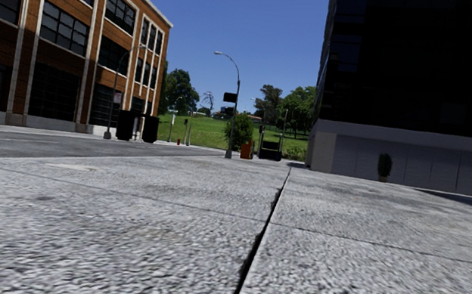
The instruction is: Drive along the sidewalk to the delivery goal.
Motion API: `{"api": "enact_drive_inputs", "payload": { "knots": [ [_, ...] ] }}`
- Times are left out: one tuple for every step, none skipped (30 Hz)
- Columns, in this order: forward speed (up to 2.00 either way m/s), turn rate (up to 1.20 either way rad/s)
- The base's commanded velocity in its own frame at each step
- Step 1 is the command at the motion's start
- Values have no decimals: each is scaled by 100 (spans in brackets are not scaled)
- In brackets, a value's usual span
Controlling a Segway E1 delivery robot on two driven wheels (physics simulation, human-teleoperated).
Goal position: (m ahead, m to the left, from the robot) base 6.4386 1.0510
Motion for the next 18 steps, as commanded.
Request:
{"api": "enact_drive_inputs", "payload": {
  "knots": [
    [199,0],
    [199,0],
    [199,0],
    [199,0],
    [199,0],
    [199,0],
    [199,0],
    [199,0],
    [199,0],
    [199,0],
    [199,0],
    [199,0],
    [199,0],
    [199,0],
    [199,0],
    [199,0],
    [199,0],
    [199,0]
  ]
}}
